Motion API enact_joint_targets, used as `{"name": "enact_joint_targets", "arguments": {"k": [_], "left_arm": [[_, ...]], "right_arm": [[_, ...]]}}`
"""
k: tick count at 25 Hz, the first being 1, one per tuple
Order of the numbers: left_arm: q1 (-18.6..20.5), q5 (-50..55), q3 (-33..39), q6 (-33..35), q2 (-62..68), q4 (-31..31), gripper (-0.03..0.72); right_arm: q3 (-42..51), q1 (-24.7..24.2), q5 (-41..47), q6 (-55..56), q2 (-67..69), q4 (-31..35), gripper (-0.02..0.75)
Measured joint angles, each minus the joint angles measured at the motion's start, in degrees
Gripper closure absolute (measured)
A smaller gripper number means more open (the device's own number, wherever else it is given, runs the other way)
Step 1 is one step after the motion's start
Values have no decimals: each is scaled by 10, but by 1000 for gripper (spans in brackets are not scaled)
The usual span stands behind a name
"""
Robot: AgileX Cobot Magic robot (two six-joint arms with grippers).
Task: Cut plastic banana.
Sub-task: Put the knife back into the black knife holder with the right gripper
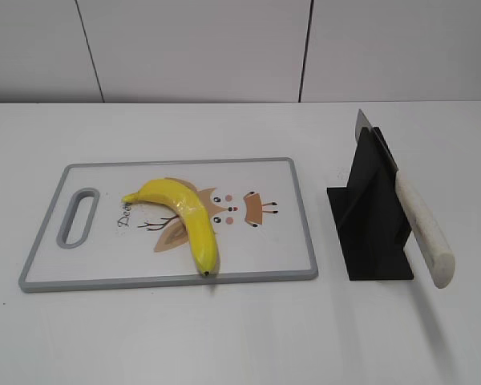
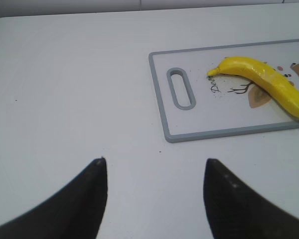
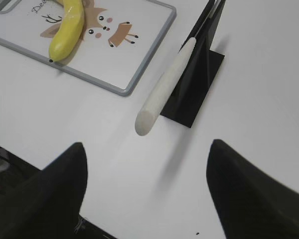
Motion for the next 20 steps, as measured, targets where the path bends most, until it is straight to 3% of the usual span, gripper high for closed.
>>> {"name": "enact_joint_targets", "arguments": {"k": [5, 20], "left_arm": [[0, 0, 0, 0, 0, 0, 109], [0, 0, 0, 0, 0, 0, 119]], "right_arm": [[55, 0, 9, 7, -97, -4, 167], [71, 0, 69, 88, -231, -64, 168]]}}
